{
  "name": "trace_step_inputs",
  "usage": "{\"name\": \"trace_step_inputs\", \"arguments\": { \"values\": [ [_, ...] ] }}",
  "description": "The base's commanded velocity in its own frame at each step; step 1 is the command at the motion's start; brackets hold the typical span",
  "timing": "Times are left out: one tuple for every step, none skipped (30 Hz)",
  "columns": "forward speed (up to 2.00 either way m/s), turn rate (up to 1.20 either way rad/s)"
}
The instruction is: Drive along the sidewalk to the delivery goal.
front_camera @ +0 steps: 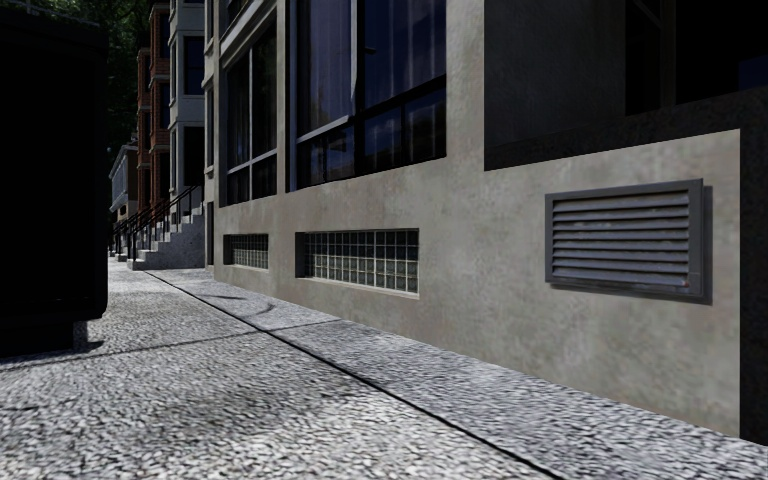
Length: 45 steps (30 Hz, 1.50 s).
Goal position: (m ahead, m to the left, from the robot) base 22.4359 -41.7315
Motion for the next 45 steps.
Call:
{"name": "trace_step_inputs", "arguments": {
  "values": [
    [0.0,0.0],
    [0.0,0.0],
    [0.0,0.0],
    [0.0,0.0],
    [0.0,0.0],
    [0.0,0.0],
    [0.0,0.0],
    [0.0,0.0],
    [0.0,0.0],
    [0.0,0.0],
    [0.0,0.0],
    [0.0,-0.33],
    [0.0,-0.81],
    [0.0,-1.2],
    [0.0,-1.2],
    [0.0,-1.2],
    [0.0,-1.2],
    [0.0,-1.2],
    [0.0,-1.2],
    [0.0,-1.2],
    [0.0,-1.2],
    [0.0,-1.2],
    [0.0,-1.2],
    [0.0,-1.2],
    [0.0,-1.2],
    [0.0,-1.2],
    [0.0,-1.2],
    [0.0,-1.2],
    [0.0,-1.2],
    [0.0,-1.2],
    [0.0,-1.2],
    [0.0,-1.2],
    [0.0,-1.2],
    [0.0,-1.2],
    [0.0,-1.2],
    [0.0,-1.2],
    [0.0,-1.2],
    [0.0,-1.2],
    [0.0,-1.2],
    [0.0,-1.2],
    [0.0,-1.2],
    [0.0,-1.2],
    [0.0,-1.2],
    [0.0,-1.2],
    [0.0,-1.2]
  ]
}}
